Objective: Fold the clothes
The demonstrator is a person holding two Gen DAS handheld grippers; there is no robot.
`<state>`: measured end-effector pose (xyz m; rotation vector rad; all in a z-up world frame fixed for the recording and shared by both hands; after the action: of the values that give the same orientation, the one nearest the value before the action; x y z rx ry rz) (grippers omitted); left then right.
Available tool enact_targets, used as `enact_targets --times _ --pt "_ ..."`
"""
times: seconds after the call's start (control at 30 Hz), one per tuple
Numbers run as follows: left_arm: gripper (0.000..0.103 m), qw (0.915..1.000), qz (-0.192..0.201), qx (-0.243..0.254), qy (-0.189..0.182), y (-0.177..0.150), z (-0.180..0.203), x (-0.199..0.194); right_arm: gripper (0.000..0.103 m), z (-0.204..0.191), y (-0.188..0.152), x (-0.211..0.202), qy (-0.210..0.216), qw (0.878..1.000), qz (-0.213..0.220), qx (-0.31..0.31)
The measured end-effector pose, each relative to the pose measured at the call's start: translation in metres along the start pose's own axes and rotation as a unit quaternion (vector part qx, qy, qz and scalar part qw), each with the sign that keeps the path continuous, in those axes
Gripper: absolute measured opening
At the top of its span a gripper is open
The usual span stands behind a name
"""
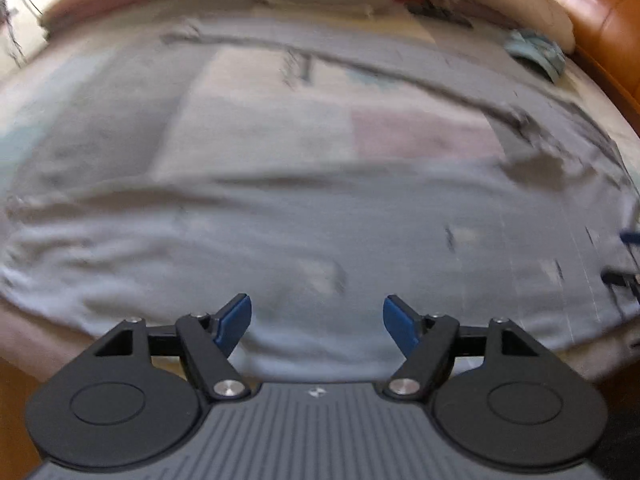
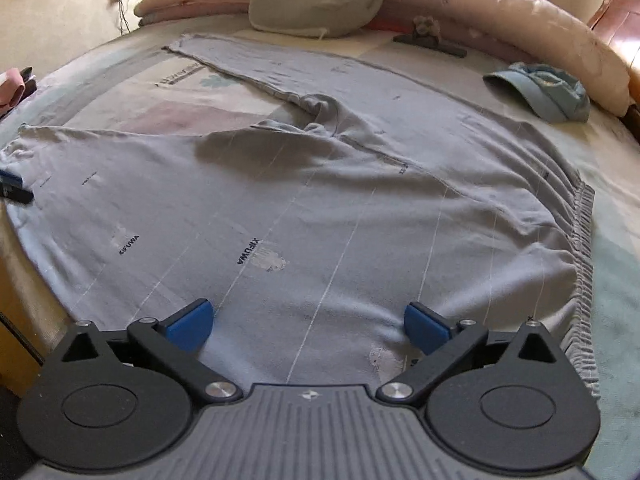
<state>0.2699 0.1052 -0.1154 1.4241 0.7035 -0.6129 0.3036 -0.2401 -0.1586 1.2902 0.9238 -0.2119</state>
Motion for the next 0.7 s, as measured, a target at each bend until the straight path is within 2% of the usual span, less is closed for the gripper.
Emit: enact_targets --times 0.1,0.2,0.37,0.47,0.57,0.6,0.7 --pt "0.074 0.999 0.034 -0.01 0.026 0.021 -0.033 0.003 0.103 -0.001 0.001 0.002 -0.001 1.0 -0.017 0.0" --pt "0.074 0.9975 0.051 -0.016 0.046 0.025 -0.069 0.015 0.103 -0.001 0.002 0.005 -0.006 1.0 -0.017 0.005" --pt "0.074 0.9943 0.037 -0.059 0.081 0.008 -0.14 0.044 0.103 -0.002 0.003 0.008 -0.022 1.0 -0.006 0.017" --pt "0.074 0.9922 0.04 -0.076 0.091 -0.002 -0.175 0.04 0.103 -0.003 0.003 0.007 -0.041 0.999 0.006 0.028" --pt "0.071 0.9876 0.039 -0.093 0.12 -0.004 -0.209 0.033 0.103 -0.002 0.006 0.01 -0.055 0.998 -0.004 0.042" --pt "0.071 0.9869 0.046 -0.097 0.12 0.0 -0.217 0.031 0.103 -0.002 0.007 0.012 -0.061 0.997 -0.012 0.046" --pt "0.075 0.9901 0.075 -0.098 0.067 0.013 -0.217 0.028 0.103 -0.002 0.01 0.017 -0.074 0.995 -0.029 0.061"
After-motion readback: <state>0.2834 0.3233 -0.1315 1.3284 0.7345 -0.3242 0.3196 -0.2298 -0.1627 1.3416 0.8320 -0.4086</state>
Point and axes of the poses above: each gripper's, at about its wrist camera, not at the fingertips, and x roughly the way its jaws point, z to its right, y to its top, the point moved 10 cm from there along x, roughly the way its jaws point, and after that the axes turned 8 degrees about z, right-handed, at the moved point
